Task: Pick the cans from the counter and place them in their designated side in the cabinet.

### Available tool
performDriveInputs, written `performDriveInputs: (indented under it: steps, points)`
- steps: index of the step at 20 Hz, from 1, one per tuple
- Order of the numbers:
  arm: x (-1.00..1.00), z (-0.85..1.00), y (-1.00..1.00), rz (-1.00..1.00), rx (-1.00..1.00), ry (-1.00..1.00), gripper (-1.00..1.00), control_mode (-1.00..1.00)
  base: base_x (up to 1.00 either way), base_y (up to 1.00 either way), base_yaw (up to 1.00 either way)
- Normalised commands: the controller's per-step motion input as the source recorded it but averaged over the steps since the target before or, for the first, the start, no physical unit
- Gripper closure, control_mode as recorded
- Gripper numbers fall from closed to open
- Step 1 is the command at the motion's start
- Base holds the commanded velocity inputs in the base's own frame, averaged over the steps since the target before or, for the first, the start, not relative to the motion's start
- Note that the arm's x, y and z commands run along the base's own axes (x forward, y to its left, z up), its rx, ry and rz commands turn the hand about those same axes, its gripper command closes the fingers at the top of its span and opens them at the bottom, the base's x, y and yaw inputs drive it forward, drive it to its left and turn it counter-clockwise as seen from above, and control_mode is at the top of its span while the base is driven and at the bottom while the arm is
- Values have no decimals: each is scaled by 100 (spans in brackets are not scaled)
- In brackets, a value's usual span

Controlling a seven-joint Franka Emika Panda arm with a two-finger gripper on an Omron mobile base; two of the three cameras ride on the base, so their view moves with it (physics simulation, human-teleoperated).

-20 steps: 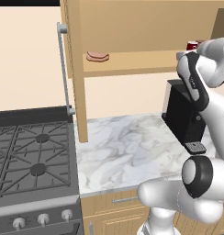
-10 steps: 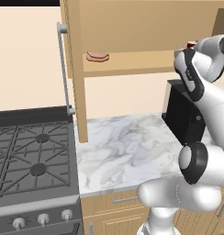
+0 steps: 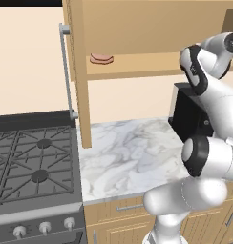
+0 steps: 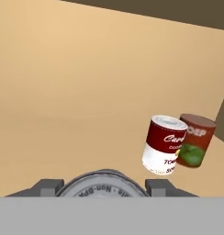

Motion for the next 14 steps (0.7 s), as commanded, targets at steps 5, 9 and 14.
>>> performDriveInputs:
  steps: [5,9,14]
  points:
    - [32,0,-7,0,0,5,100,-100,0,0,0]
    - [25,0,-9,0,0,5,100,-100,0,0,0]
    - [19,-4,-10,0,0,1,100,-100,0,0,0]
